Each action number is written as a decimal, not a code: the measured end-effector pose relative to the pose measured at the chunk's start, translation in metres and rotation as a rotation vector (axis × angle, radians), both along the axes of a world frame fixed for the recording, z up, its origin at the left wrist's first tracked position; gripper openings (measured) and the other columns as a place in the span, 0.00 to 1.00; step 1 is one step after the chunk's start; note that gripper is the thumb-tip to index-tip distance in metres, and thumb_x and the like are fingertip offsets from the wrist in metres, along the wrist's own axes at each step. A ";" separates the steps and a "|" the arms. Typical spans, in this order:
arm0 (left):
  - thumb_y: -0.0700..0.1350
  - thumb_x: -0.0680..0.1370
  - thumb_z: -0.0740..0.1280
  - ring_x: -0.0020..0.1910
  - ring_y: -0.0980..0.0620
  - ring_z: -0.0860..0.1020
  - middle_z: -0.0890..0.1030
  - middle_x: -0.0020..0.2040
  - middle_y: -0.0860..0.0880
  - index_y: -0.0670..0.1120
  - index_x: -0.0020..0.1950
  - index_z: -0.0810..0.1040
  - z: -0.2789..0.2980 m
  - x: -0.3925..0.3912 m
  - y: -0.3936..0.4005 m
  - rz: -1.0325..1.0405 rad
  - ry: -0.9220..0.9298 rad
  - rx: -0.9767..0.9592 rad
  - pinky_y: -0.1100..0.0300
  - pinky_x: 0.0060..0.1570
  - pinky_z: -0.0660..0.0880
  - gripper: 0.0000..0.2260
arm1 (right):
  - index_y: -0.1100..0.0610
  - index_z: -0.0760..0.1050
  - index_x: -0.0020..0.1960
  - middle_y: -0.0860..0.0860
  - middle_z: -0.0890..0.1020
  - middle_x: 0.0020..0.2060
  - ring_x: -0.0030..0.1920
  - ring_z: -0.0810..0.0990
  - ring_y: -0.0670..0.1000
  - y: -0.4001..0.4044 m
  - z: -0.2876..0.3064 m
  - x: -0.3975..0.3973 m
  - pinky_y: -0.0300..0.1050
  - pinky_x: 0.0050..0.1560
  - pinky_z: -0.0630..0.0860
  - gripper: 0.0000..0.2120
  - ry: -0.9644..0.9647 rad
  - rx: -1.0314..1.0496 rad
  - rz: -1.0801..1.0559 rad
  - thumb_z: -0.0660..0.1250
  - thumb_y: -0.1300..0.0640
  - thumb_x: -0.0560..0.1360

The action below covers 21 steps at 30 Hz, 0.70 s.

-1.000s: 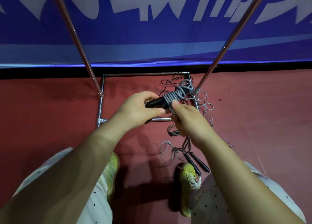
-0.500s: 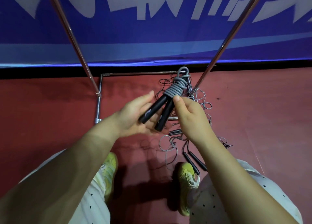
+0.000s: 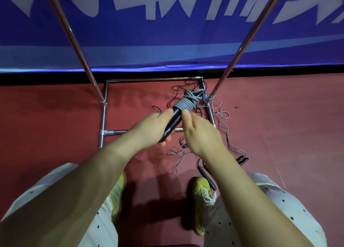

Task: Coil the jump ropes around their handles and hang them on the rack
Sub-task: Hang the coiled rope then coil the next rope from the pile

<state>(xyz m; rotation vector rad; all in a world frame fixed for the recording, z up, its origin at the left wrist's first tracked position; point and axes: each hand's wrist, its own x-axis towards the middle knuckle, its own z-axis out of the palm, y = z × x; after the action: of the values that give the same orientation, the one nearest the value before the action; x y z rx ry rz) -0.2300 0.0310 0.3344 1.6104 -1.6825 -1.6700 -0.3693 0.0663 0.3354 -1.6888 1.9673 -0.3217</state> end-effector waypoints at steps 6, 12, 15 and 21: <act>0.57 0.82 0.50 0.24 0.52 0.71 0.75 0.27 0.49 0.44 0.37 0.75 0.002 0.015 -0.011 0.200 0.199 0.159 0.62 0.27 0.62 0.24 | 0.56 0.74 0.32 0.50 0.75 0.25 0.28 0.76 0.48 -0.009 -0.007 -0.016 0.44 0.39 0.71 0.34 -0.679 0.211 -0.154 0.41 0.38 0.81; 0.56 0.82 0.48 0.26 0.50 0.72 0.76 0.28 0.49 0.43 0.38 0.76 0.011 0.026 -0.016 0.190 0.297 0.228 0.60 0.30 0.62 0.25 | 0.60 0.78 0.39 0.48 0.71 0.23 0.25 0.68 0.46 -0.010 -0.006 -0.018 0.38 0.29 0.69 0.22 -0.911 0.227 -0.167 0.54 0.51 0.83; 0.57 0.81 0.49 0.27 0.50 0.72 0.76 0.29 0.48 0.43 0.39 0.76 0.013 0.030 -0.018 0.191 0.306 0.248 0.60 0.30 0.63 0.25 | 0.60 0.77 0.39 0.47 0.72 0.23 0.25 0.69 0.45 -0.010 -0.002 -0.017 0.34 0.27 0.69 0.16 -0.958 0.234 -0.166 0.59 0.55 0.81; 0.58 0.80 0.57 0.28 0.56 0.69 0.74 0.29 0.53 0.46 0.41 0.76 0.003 0.028 -0.016 0.209 0.150 0.179 0.63 0.30 0.65 0.18 | 0.53 0.73 0.32 0.45 0.75 0.25 0.28 0.70 0.46 -0.006 -0.002 -0.013 0.42 0.33 0.68 0.15 -0.467 -0.001 0.010 0.68 0.53 0.76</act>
<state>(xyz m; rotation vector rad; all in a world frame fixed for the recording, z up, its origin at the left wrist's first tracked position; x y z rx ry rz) -0.2019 0.0148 0.3371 1.6286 -1.2785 -1.8250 -0.3819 0.0605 0.3331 -1.4602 1.6103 -0.6478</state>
